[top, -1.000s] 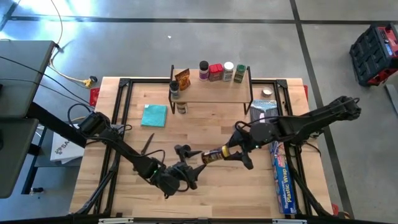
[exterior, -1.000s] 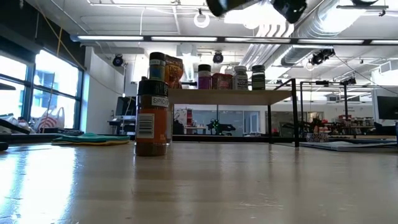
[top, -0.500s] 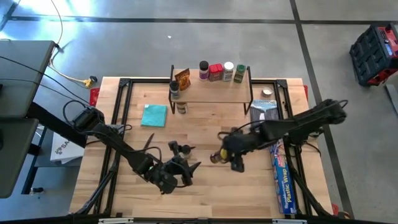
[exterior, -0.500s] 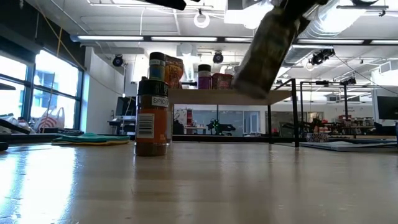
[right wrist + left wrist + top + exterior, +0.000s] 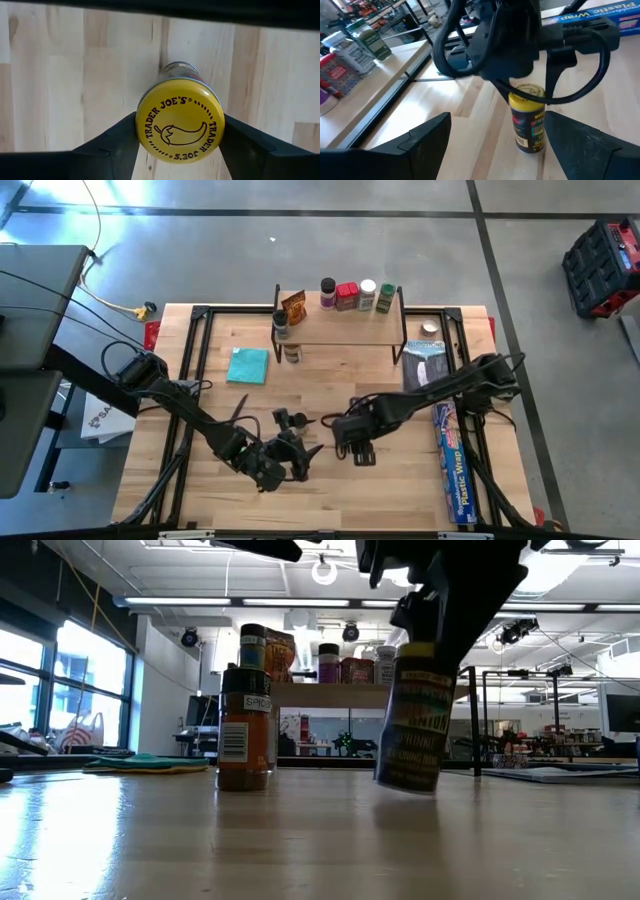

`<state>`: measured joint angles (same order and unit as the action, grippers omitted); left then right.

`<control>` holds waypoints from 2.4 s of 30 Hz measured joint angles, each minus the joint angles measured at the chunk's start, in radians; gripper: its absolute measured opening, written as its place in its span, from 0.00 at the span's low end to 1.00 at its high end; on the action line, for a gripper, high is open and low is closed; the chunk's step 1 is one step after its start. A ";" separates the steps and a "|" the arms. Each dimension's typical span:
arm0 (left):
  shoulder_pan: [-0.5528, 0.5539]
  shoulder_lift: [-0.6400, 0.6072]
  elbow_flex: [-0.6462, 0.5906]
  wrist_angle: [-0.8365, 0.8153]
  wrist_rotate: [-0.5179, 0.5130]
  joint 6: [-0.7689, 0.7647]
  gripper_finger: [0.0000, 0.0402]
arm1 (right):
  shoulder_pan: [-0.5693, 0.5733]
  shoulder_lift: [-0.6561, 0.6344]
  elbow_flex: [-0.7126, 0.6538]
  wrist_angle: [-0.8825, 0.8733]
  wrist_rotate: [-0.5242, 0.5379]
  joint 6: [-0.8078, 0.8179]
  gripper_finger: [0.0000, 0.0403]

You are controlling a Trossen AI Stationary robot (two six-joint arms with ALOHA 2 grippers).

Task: Shelf spices
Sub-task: Put the yellow seasoning bottle on the shelf

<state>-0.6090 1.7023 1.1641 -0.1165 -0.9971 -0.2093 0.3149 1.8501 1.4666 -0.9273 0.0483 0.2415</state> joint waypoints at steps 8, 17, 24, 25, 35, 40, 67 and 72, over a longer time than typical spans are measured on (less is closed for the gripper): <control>-0.001 0.000 0.000 0.001 0.024 -0.016 0.79 | 0.000 -0.003 -0.006 0.029 0.001 -0.020 0.61; -0.001 0.000 0.000 0.006 0.051 -0.025 0.79 | 0.003 -0.029 -0.007 0.039 0.002 -0.041 0.61; -0.001 0.000 0.000 0.008 0.053 -0.025 0.79 | 0.002 -0.028 -0.009 0.057 0.004 -0.050 0.61; -0.001 0.000 0.000 0.008 0.053 -0.025 0.79 | 0.002 -0.028 -0.009 0.057 0.004 -0.051 0.61; 0.000 0.000 0.000 0.008 0.053 -0.025 0.79 | -0.016 -0.028 -0.009 0.091 -0.052 -0.093 0.65; 0.000 0.000 0.000 0.008 0.053 -0.025 0.79 | -0.021 -0.028 -0.009 0.100 -0.111 -0.091 0.73; 0.283 0.057 0.257 -0.156 0.738 0.035 0.79 | 0.530 -0.314 0.024 -0.397 0.708 0.647 0.75; 0.283 0.176 0.404 -0.295 0.764 0.106 0.79 | 0.569 -0.313 0.024 -0.401 0.745 0.697 0.75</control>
<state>-0.3255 1.8779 1.5683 -0.4113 -0.2329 -0.1028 0.8843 1.5370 1.4906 -1.3281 0.7935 0.9382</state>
